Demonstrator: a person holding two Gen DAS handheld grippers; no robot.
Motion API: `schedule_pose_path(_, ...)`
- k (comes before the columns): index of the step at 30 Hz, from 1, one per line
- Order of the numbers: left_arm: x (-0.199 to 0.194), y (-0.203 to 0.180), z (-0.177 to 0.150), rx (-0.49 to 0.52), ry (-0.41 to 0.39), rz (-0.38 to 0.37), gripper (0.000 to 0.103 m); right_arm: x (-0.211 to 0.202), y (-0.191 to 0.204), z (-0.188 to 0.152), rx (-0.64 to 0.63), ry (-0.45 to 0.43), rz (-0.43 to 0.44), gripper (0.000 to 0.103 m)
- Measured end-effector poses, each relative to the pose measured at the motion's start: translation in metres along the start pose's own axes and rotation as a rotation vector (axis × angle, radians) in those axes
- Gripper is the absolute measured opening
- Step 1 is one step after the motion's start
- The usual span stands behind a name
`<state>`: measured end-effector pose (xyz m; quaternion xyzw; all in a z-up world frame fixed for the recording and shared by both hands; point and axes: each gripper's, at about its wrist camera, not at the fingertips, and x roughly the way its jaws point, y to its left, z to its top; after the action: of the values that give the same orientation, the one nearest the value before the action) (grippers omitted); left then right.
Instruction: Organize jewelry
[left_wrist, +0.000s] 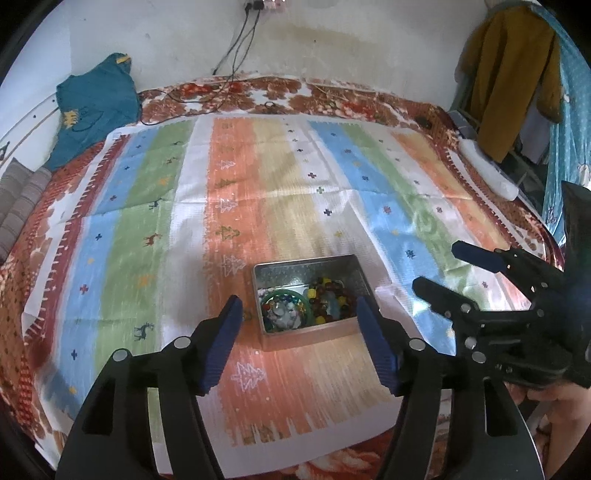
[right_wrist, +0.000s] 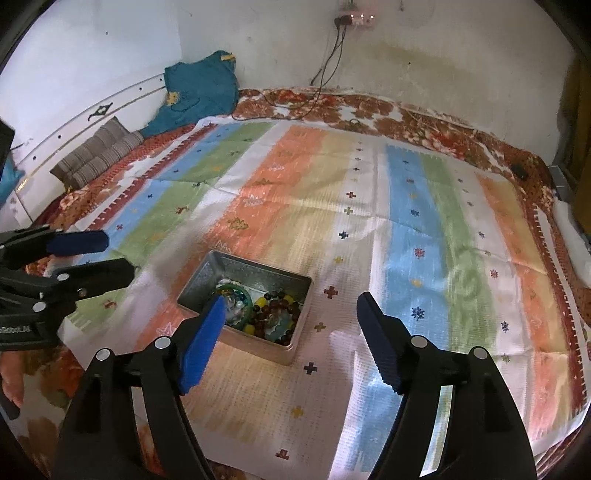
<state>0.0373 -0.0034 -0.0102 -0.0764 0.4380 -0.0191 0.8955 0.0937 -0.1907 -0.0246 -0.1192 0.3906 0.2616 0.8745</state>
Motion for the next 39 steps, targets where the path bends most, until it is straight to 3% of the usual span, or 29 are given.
schedule_pose_path(4,-0.012,0.002,-0.008,-0.001,-0.045,0.029,0.089,-0.009,0.003,-0.005,-0.015,-0.017,-0.004,0.079)
schedule_pose_path(7,-0.02,0.002,-0.014,0.002,-0.094,0.088,0.095,-0.015,0.006,-0.01,-0.03,-0.031,0.005,0.085)
schedule_pose_path(14,-0.024,-0.004,-0.026,0.059,-0.103,0.104,0.097,-0.029,0.007,-0.018,-0.03,-0.064,0.033,0.093)
schedule_pose_path(28,-0.036,-0.011,-0.037,0.075,-0.161,0.109,0.097,-0.04,0.008,-0.025,-0.022,-0.08,0.094,0.095)
schedule_pose_path(39,-0.042,-0.016,-0.037,0.083,-0.193,0.119,0.097,-0.051,0.004,-0.031,0.01,-0.121,0.094,0.095)
